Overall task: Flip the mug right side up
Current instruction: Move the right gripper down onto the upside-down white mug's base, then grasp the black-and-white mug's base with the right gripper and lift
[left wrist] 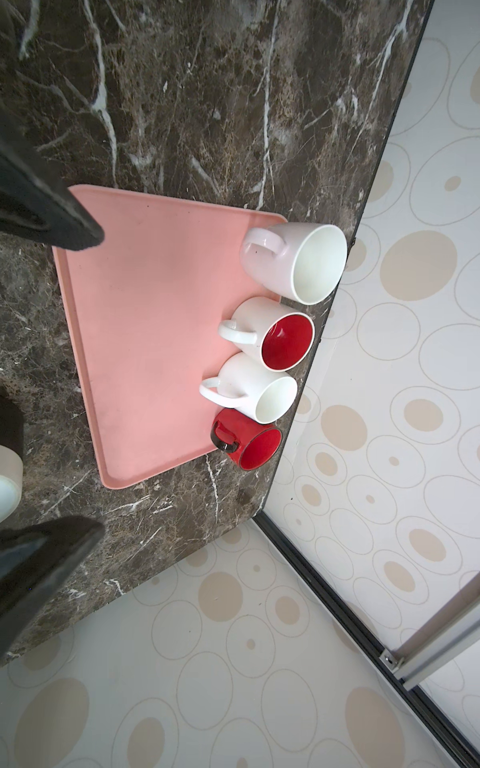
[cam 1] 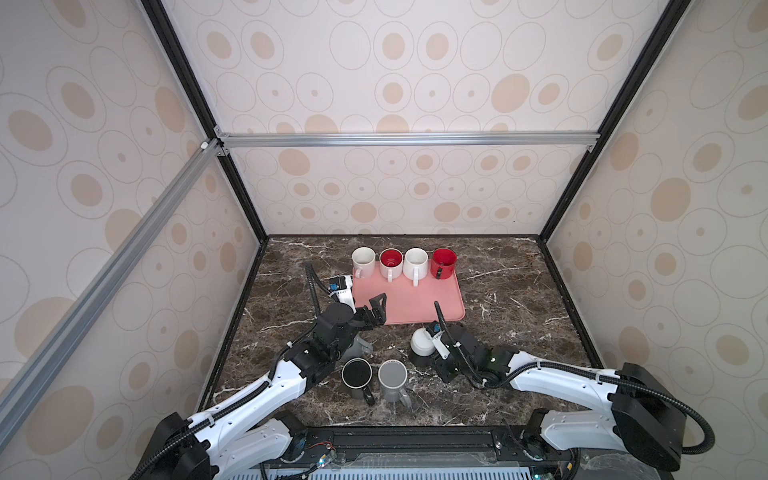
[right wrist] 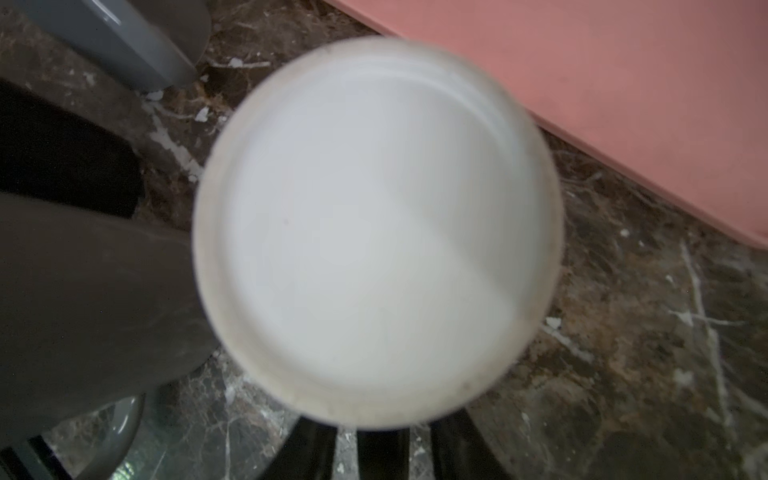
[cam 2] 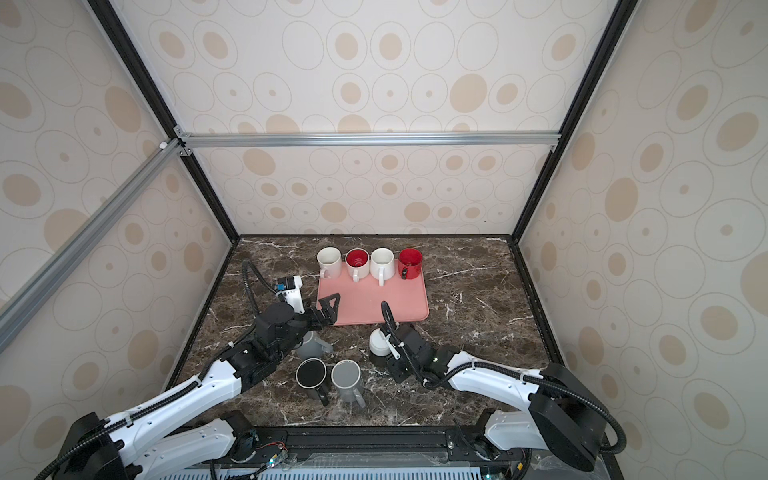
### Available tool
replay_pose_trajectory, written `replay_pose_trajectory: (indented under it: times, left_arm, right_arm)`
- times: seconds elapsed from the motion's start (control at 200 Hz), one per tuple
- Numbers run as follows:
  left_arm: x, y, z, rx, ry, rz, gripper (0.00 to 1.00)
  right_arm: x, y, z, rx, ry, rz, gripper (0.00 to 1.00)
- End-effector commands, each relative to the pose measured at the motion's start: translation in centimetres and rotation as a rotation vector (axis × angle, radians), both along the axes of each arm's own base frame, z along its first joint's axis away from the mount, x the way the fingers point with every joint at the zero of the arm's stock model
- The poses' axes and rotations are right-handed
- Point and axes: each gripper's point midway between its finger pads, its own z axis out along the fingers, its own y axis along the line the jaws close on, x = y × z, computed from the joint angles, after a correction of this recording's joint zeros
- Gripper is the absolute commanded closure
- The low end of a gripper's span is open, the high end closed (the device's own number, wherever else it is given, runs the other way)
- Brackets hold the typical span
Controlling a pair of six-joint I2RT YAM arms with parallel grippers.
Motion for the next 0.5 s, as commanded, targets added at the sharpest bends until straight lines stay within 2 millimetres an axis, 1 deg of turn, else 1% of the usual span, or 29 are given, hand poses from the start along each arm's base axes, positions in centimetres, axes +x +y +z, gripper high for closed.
replay_pose_trajectory:
  times: [0.0, 0.12, 0.215, 0.33, 0.495]
  left_arm:
    - [0.43, -0.1, 0.65, -0.039, -0.011, 0.007, 0.01]
    - [0.42, -0.21, 0.43, -0.043, -0.002, 0.004, 0.01]
    - [0.39, -0.19, 0.39, -0.041, -0.001, 0.004, 0.01]
    - [0.41, -0.05, 0.45, -0.039, -0.003, 0.008, 0.01]
    - [0.49, -0.23, 0.45, -0.041, -0.002, 0.002, 0.01]
  right_arm:
    - [0.33, -0.83, 0.16, -0.015, 0.0, -0.068, 0.48]
    - [0.88, -0.99, 0.07, -0.049, 0.001, -0.094, 0.47]
    - [1.05, -1.08, -0.34, -0.076, 0.01, -0.1, 0.5]
    - [1.07, -0.7, -0.25, -0.068, 0.007, -0.081, 0.51]
    - [1.27, -0.28, -0.04, -0.072, 0.0, -0.063, 0.62]
